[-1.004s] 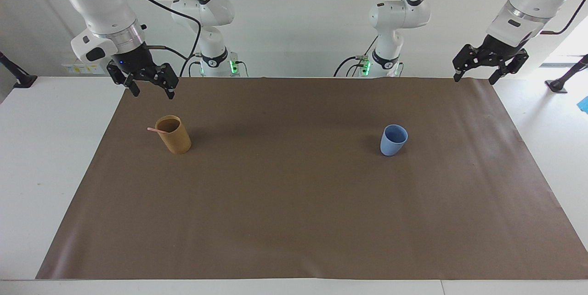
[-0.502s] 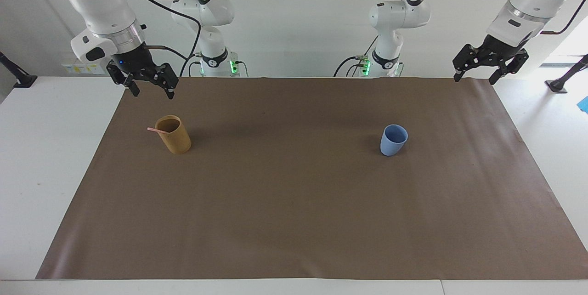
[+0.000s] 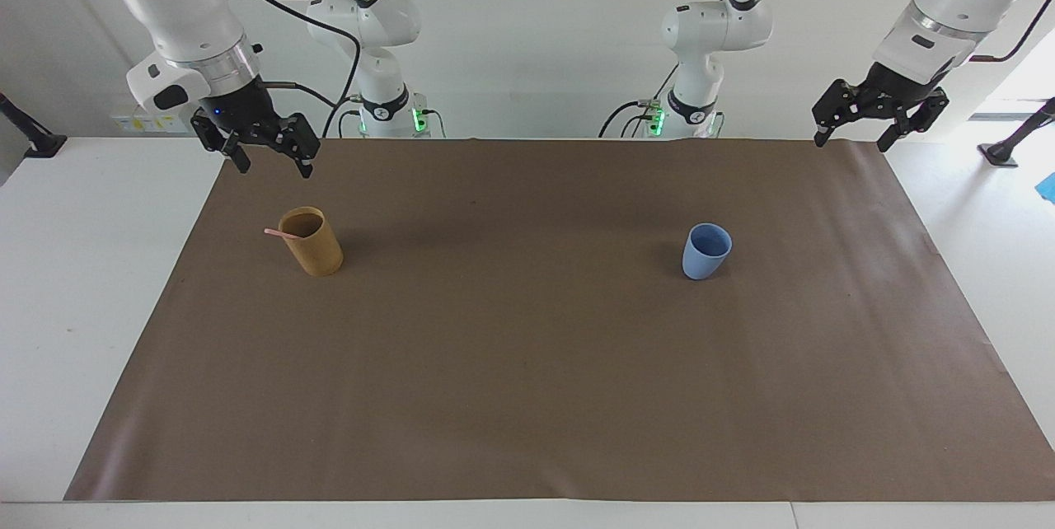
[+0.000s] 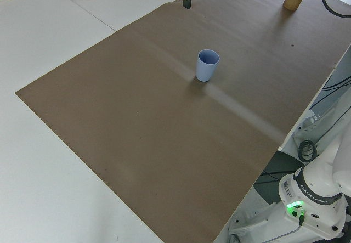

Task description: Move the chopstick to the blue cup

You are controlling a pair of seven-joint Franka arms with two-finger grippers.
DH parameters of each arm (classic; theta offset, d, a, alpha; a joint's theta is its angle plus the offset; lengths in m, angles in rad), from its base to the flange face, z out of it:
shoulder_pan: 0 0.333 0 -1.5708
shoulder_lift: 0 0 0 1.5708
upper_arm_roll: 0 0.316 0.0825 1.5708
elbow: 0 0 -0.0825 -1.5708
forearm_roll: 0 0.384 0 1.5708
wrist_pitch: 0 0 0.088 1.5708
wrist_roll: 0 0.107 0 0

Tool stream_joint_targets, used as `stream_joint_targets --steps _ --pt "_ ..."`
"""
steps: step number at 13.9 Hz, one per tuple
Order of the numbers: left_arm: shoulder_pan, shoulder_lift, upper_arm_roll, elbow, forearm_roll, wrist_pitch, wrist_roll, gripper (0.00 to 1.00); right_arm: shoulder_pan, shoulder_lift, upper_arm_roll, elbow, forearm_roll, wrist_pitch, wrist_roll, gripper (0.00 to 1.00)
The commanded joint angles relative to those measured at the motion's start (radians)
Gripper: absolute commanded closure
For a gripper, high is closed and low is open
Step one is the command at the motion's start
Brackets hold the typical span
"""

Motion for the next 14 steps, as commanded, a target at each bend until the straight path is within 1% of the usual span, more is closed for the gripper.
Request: stream_joint_targets --steps 1,10,14 --pt "0.009 -0.009 -0.003 -0.001 -0.01 -0.011 -0.006 0.0 -0.011 -0.02 0.002 -0.022 0.029 -0.001 -0.023 0.0" --pt "0.009 -0.009 -0.003 -0.001 -0.01 -0.011 -0.006 0.0 -0.011 -0.021 0.0 -0.032 0.02 0.008 -0.032 0.0" --pt "0.009 -0.009 -0.003 -0.001 -0.01 -0.011 -0.006 0.0 -0.033 -0.069 -0.001 -0.131 0.017 0.138 -0.033 0.0"
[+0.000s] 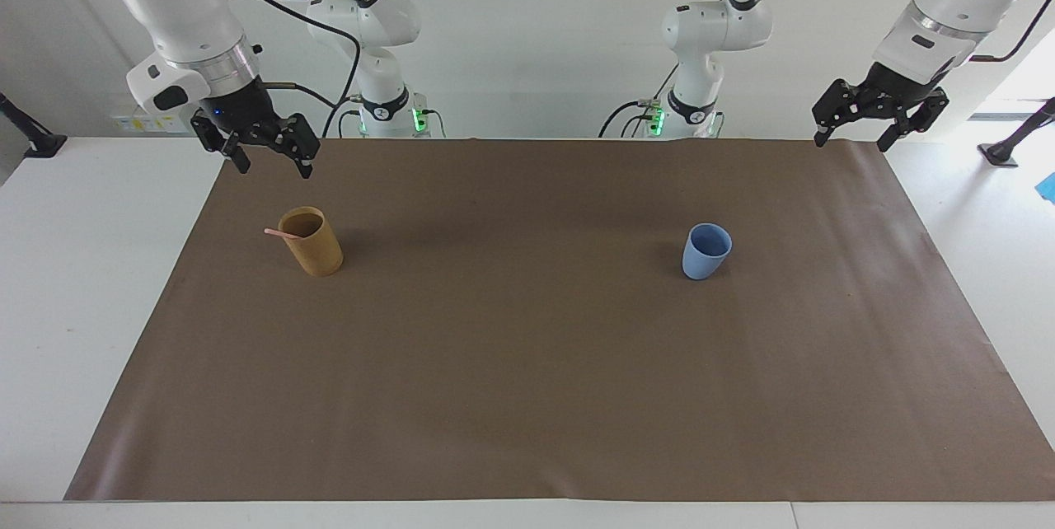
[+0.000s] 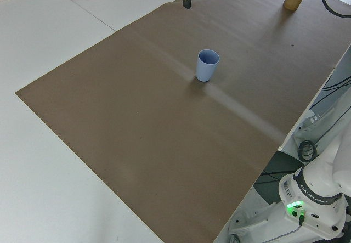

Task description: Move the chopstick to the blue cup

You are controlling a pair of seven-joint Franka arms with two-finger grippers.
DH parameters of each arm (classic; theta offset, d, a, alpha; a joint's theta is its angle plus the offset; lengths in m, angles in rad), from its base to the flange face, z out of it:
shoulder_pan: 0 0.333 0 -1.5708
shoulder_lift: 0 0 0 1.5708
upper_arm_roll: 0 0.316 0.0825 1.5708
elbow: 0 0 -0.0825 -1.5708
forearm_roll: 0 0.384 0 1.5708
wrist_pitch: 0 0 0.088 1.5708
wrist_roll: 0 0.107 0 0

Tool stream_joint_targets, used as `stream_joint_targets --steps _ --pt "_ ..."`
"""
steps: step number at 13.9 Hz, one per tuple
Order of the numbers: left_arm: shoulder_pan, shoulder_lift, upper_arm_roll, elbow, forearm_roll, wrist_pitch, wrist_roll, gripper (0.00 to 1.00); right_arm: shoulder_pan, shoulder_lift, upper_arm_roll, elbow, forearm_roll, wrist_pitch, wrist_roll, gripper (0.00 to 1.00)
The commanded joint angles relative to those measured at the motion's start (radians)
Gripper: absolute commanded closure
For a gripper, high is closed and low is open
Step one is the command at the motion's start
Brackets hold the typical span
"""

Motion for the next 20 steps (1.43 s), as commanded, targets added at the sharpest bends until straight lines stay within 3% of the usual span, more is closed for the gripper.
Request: stream_joint_targets --steps 1,5,8,10,16,17,18,20 --pt "0.009 -0.009 -0.003 -0.001 -0.01 -0.011 -0.006 0.0 -0.024 -0.065 0.002 -0.12 0.017 0.092 -0.033 0.0" --pt "0.005 -0.009 -0.003 -0.001 -0.01 -0.021 -0.006 0.0 -0.027 -0.088 0.002 -0.258 0.014 0.255 -0.033 0.0" --pt "-0.004 -0.01 -0.008 -0.005 -0.011 -0.023 -0.006 0.0 -0.036 -0.086 0.002 -0.279 0.012 0.279 -0.033 0.0" --pt "-0.007 -0.012 -0.008 -0.066 -0.011 0.007 -0.011 0.0 -0.056 -0.086 0.002 -0.329 0.012 0.329 -0.05 0.0" --pt "-0.075 -0.003 -0.012 -0.318 -0.013 0.351 -0.184 0.0 -0.115 -0.079 0.004 -0.414 0.024 0.38 -0.24 0.0" --pt "-0.09 0.004 -0.012 -0.353 -0.013 0.356 -0.187 0.0 -0.116 -0.079 0.004 -0.426 0.031 0.394 -0.24 0.03" --pt "-0.108 0.004 -0.012 -0.404 -0.013 0.376 -0.2 0.0 -0.11 -0.079 0.004 -0.433 0.032 0.417 -0.24 0.12" --pt "-0.112 -0.002 -0.014 -0.487 -0.014 0.483 -0.223 0.0 -0.106 -0.068 0.004 -0.441 0.034 0.469 -0.237 0.23"
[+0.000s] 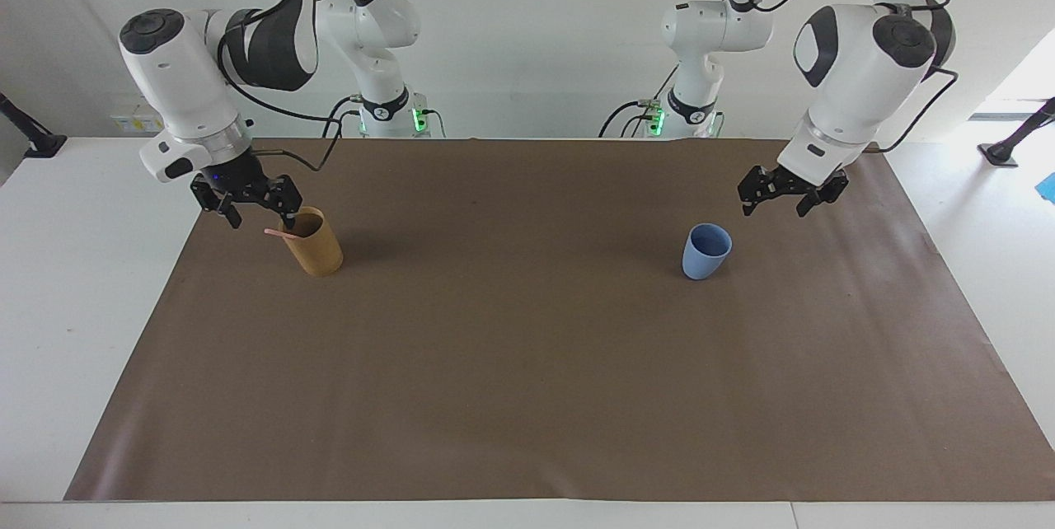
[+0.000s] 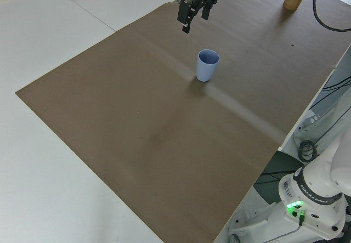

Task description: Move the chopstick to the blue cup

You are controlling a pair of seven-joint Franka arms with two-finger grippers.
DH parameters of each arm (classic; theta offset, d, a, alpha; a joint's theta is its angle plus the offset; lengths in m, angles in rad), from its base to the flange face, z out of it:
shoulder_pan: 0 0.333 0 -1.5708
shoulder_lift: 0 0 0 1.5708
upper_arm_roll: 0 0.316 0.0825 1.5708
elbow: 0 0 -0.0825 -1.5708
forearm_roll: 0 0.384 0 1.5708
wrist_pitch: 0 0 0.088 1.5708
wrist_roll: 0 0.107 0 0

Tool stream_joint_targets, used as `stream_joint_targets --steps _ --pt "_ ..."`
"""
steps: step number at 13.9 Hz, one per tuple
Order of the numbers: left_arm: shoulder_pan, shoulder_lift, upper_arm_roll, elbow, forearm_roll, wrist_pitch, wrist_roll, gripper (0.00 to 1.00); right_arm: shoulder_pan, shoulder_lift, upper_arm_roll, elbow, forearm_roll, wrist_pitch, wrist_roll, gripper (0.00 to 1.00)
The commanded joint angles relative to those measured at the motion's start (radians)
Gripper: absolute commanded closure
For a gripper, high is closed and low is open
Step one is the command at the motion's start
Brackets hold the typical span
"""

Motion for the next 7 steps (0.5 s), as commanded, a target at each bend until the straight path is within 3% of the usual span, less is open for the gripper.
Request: stream_joint_targets --steps 1,2,4,6,7 --pt "-0.032 -0.017 0.013 -0.119 -0.012 0.117 -0.061 0.0 0.0 -0.017 0.003 -0.037 0.035 0.056 -0.029 0.33" --pt "-0.037 0.002 0.013 -0.141 -0.012 0.132 -0.083 0.0 -0.002 -0.017 0.005 -0.039 0.035 0.048 -0.03 0.47" --pt "-0.049 0.02 0.013 -0.185 -0.012 0.207 -0.094 0.0 -0.008 -0.019 0.003 -0.037 0.035 0.042 -0.038 0.64" --pt "-0.049 0.038 0.013 -0.216 -0.012 0.283 -0.1 0.0 -0.013 -0.017 0.003 -0.037 0.037 0.043 -0.035 0.91" --pt "-0.049 0.041 0.013 -0.219 -0.012 0.303 -0.1 0.0 -0.013 -0.016 0.003 -0.036 0.037 0.043 -0.032 1.0"
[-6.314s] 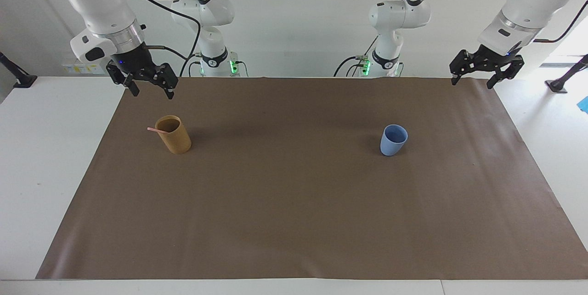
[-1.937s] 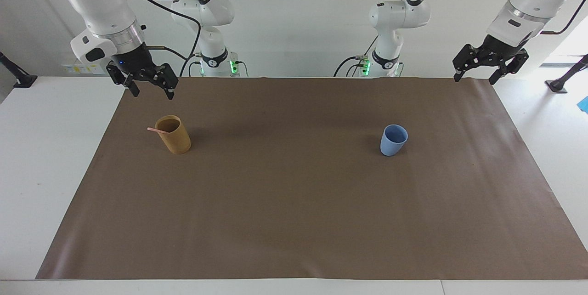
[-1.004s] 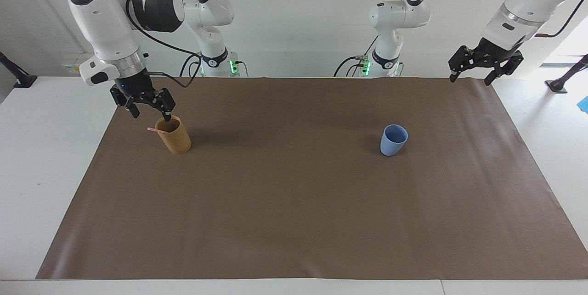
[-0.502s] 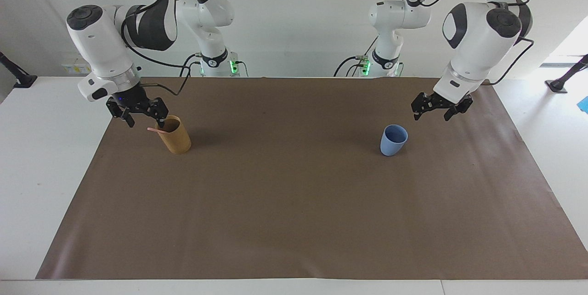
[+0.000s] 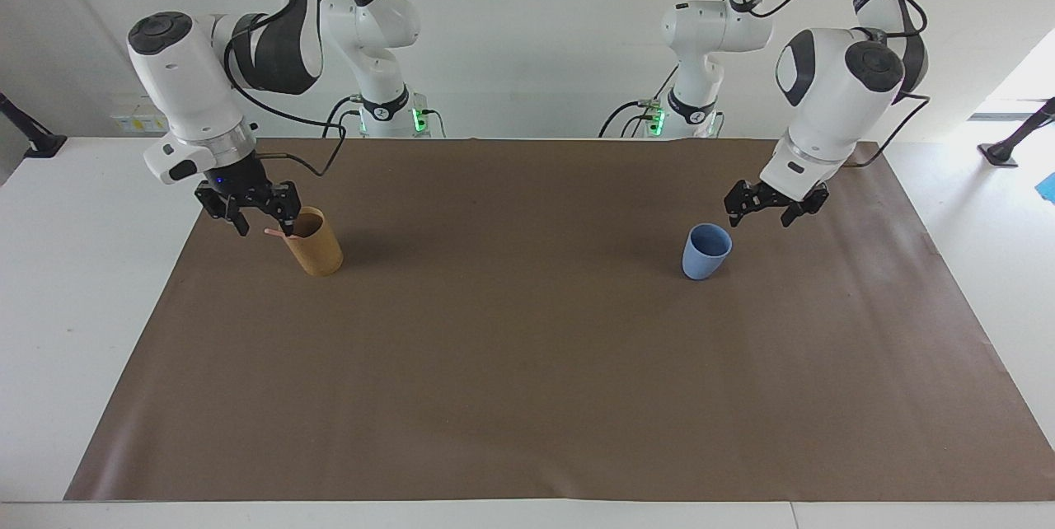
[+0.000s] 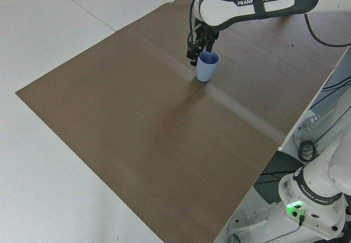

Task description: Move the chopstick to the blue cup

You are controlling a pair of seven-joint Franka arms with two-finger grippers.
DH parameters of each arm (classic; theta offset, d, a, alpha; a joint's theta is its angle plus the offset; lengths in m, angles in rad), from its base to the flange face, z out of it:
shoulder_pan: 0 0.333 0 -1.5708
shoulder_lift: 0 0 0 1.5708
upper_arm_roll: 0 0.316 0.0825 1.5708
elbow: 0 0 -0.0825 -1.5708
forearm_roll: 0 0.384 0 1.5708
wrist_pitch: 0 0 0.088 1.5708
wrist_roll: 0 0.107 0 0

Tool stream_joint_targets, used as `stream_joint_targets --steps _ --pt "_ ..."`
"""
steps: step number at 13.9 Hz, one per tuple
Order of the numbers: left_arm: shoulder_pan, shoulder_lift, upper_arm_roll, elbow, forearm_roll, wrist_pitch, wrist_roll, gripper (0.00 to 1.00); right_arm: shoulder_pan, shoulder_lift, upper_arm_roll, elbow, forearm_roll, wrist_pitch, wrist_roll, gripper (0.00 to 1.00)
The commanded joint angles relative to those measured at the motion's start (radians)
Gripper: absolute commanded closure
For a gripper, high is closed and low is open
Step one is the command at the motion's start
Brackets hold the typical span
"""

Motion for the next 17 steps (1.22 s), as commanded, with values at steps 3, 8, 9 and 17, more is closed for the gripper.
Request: stream_joint_targets --steps 3,8,9,17 --pt "-0.025 0.021 0.013 -0.055 -0.012 0.102 -0.015 0.0 -0.011 -0.013 0.003 0.002 0.049 0.019 -0.016 1.0" --pt "-0.045 0.026 0.013 -0.043 -0.009 0.073 0.016 1.0 -0.002 -0.011 0.007 0.149 0.049 -0.118 0.092 1.0" --pt "-0.044 0.032 0.013 -0.021 -0.009 0.07 0.034 1.0 0.0 -0.016 0.012 0.184 0.049 -0.177 0.138 1.0" --pt "-0.186 0.041 0.013 0.216 0.003 -0.146 0.01 1.0 0.007 -0.014 0.023 0.299 0.0 -0.343 0.304 1.0"
